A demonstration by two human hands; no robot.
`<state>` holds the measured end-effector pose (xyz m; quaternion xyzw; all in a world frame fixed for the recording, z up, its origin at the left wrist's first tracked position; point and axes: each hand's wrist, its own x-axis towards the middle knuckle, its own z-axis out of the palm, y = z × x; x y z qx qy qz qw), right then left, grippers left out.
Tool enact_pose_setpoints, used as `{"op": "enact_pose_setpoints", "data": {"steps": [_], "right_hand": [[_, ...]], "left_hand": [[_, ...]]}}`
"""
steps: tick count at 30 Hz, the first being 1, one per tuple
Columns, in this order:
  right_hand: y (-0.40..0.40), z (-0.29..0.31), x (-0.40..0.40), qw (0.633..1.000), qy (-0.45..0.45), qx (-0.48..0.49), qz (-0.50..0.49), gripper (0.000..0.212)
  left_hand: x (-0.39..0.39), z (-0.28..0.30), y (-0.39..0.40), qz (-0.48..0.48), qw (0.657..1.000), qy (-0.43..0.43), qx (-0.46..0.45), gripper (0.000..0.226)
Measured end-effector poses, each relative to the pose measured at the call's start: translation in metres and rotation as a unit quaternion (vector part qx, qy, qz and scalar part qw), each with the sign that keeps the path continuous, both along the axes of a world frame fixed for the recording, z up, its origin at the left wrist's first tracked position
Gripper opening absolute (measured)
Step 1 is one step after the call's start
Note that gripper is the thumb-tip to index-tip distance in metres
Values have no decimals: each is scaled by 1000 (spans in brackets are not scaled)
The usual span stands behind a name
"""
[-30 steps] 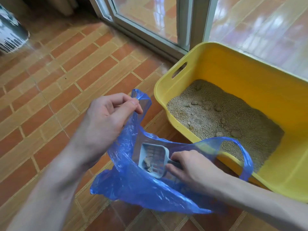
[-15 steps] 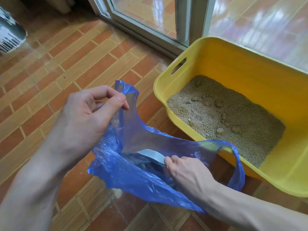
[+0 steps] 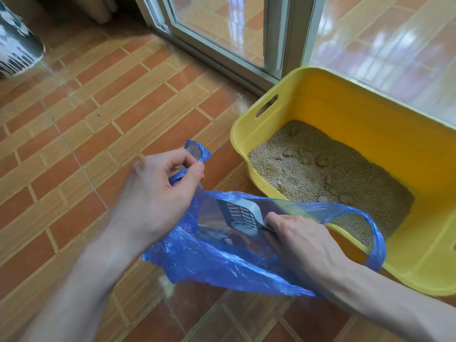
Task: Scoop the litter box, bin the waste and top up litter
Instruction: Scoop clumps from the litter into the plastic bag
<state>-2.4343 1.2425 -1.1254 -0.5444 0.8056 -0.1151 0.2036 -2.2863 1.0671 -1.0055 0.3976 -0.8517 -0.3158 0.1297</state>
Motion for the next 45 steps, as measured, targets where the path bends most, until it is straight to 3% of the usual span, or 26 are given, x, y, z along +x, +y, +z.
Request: {"op": "enact_pose_setpoints", "data": {"steps": [4, 8, 11, 15, 19, 24, 26, 32, 37, 42, 45], "right_hand": [[-9, -7, 7, 997, 15, 66, 47, 21], [-32, -21, 27, 997, 20, 58, 57, 17], [-59, -31, 45, 997, 28, 20, 64, 13], [-78, -37, 52, 987, 114, -54, 96, 29], [-69, -38, 47, 984, 142, -59, 85, 38], [-47, -20, 32, 992, 108, -61, 41, 27], [-35, -1, 19, 998, 48, -43, 6, 25], [7, 70, -39, 997, -50, -48, -34, 30], [20, 115, -92, 993, -83, -74, -35, 31], [39, 81, -148, 992, -18, -61, -106, 45], [51, 49, -152, 992, 2, -16, -124, 28]], "left_hand": [[5, -1, 0, 10, 992, -43, -121, 25], [15, -3, -10, 18, 940, -95, -329, 19], [23, 1, -21, 51, 929, -73, -360, 19], [24, 0, -24, 69, 949, -1, -307, 22], [26, -21, -25, 62, 979, 83, -178, 23], [19, -29, -21, 76, 984, 136, -87, 23], [18, -31, -21, 75, 985, 142, -61, 24], [17, -27, -20, 65, 987, 149, -9, 25], [11, -25, -15, 62, 987, 146, 4, 25], [5, -28, -11, 67, 984, 163, 18, 27], [1, -30, -8, 61, 984, 163, 20, 29]]}}
